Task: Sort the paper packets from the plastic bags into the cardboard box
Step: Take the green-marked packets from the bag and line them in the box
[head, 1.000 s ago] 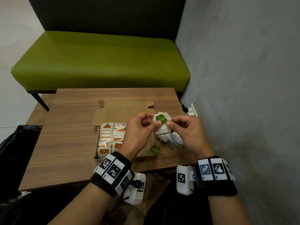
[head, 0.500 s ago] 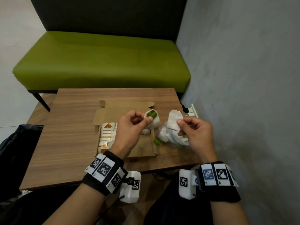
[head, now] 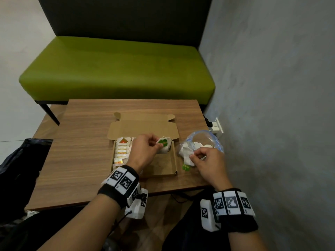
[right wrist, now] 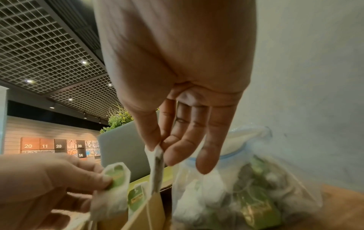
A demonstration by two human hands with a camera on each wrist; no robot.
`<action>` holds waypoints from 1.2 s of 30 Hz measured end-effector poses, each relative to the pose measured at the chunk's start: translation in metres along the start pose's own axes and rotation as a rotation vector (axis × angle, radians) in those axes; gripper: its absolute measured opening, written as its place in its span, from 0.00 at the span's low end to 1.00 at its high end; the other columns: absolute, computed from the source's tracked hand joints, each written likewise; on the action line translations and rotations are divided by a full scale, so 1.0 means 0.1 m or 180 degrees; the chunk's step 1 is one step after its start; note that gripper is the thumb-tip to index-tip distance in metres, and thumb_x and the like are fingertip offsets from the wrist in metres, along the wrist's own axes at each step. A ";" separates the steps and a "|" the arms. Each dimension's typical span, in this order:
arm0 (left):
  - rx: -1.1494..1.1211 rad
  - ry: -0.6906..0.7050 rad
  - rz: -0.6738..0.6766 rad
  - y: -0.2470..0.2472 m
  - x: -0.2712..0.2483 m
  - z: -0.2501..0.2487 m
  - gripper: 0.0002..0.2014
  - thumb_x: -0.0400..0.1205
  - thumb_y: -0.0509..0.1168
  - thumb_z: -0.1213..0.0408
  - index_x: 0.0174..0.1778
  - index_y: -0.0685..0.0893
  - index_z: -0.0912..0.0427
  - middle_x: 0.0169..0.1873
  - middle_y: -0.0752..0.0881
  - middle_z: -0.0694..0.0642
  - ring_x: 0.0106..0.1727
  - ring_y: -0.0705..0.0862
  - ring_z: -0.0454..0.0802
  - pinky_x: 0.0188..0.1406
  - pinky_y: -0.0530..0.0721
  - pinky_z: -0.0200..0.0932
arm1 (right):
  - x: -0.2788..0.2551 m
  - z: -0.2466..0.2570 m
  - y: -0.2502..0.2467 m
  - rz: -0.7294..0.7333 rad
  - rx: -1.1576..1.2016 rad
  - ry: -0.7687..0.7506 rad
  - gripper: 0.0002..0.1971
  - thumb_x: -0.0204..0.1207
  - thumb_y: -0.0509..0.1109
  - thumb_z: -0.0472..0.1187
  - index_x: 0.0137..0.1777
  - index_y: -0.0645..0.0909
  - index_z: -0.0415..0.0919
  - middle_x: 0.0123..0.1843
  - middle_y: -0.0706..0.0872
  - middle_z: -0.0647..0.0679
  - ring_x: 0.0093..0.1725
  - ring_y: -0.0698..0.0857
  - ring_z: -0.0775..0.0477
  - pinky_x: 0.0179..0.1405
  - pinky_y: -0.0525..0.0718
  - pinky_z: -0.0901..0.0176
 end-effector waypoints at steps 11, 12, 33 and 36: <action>0.1202 0.0100 0.0165 0.30 0.24 -0.03 0.07 0.78 0.76 0.62 0.50 0.90 0.57 0.48 0.89 0.53 0.50 0.86 0.51 0.55 0.87 0.52 | 0.00 -0.09 -0.06 -0.0137 0.0261 -0.0096 0.03 0.74 0.78 0.43 0.40 0.90 0.48 0.35 0.87 0.58 0.37 0.85 0.60 0.37 0.79 0.62; 0.1253 0.0122 0.0131 0.30 0.26 -0.04 0.08 0.77 0.76 0.62 0.50 0.90 0.57 0.48 0.90 0.54 0.50 0.86 0.51 0.55 0.87 0.52 | -0.01 -0.09 -0.06 -0.0135 0.0270 -0.0102 0.03 0.74 0.78 0.43 0.40 0.90 0.47 0.35 0.88 0.58 0.37 0.85 0.60 0.37 0.79 0.62; 0.0983 0.0676 -0.0215 0.07 0.12 -0.40 0.06 0.82 0.69 0.62 0.54 0.87 0.53 0.43 0.87 0.48 0.44 0.84 0.45 0.45 0.85 0.41 | -0.10 0.09 -0.12 0.0113 0.1375 -0.0080 0.03 0.78 0.76 0.40 0.46 0.87 0.49 0.39 0.91 0.47 0.32 0.89 0.51 0.35 0.88 0.55; -0.0371 0.0593 0.0441 -0.06 -0.16 -0.53 0.09 0.82 0.70 0.56 0.56 0.87 0.52 0.46 0.89 0.50 0.50 0.87 0.46 0.51 0.85 0.41 | -0.11 0.25 -0.15 0.0178 0.1963 -0.0116 0.03 0.78 0.74 0.34 0.50 0.87 0.39 0.40 0.91 0.42 0.30 0.87 0.53 0.30 0.84 0.65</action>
Point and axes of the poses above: each hand's wrist, its own x-axis towards the middle knuckle, its own y-axis out of the palm, z = x × y, the point moved 1 cm from there along x, towards the middle knuckle
